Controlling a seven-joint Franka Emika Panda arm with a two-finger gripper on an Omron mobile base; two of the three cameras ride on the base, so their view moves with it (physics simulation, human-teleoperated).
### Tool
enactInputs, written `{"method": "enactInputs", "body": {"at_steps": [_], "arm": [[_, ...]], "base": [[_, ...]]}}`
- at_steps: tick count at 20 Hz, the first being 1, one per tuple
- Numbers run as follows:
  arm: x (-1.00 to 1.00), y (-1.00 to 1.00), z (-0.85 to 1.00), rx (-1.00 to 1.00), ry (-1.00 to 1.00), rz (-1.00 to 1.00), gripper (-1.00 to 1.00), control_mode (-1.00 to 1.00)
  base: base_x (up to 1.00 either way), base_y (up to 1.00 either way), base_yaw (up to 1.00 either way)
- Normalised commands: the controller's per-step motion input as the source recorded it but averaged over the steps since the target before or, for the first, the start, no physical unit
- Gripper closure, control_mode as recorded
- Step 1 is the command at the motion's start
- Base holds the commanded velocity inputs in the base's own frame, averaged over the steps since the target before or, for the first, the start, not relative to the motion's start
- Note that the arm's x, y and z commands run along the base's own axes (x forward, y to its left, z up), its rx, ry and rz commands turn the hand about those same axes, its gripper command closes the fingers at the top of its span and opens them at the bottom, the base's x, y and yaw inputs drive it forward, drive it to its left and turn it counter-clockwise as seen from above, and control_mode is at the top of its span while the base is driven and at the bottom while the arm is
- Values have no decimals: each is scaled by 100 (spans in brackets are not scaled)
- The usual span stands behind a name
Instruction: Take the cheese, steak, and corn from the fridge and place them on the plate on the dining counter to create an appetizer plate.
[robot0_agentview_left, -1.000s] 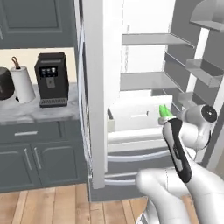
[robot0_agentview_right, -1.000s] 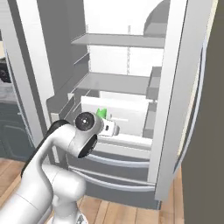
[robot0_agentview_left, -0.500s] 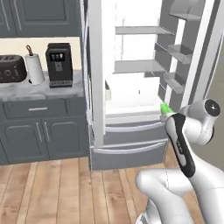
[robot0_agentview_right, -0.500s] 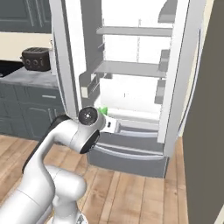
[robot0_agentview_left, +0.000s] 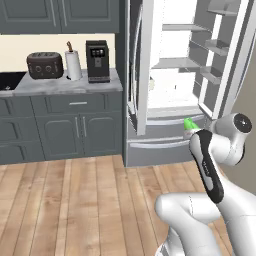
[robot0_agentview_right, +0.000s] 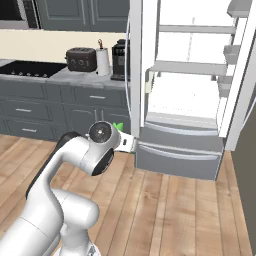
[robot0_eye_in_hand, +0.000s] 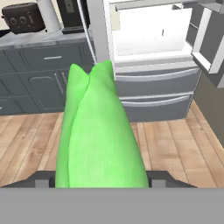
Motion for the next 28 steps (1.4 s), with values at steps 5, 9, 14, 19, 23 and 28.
{"method": "enactInputs", "body": {"at_steps": [5,9,14,19,23,28], "arm": [[0,0,0,0,0,0,100,100],[0,0,0,0,0,0,100,100],[0,0,0,0,0,0,100,100],[0,0,0,0,0,0,100,100],[0,0,0,0,0,0,100,100],[0,0,0,0,0,0,100,100]], "base": [[-100,61,0],[-100,39,0],[-100,33,0],[-100,28,0],[-100,25,0],[-100,35,0]]}}
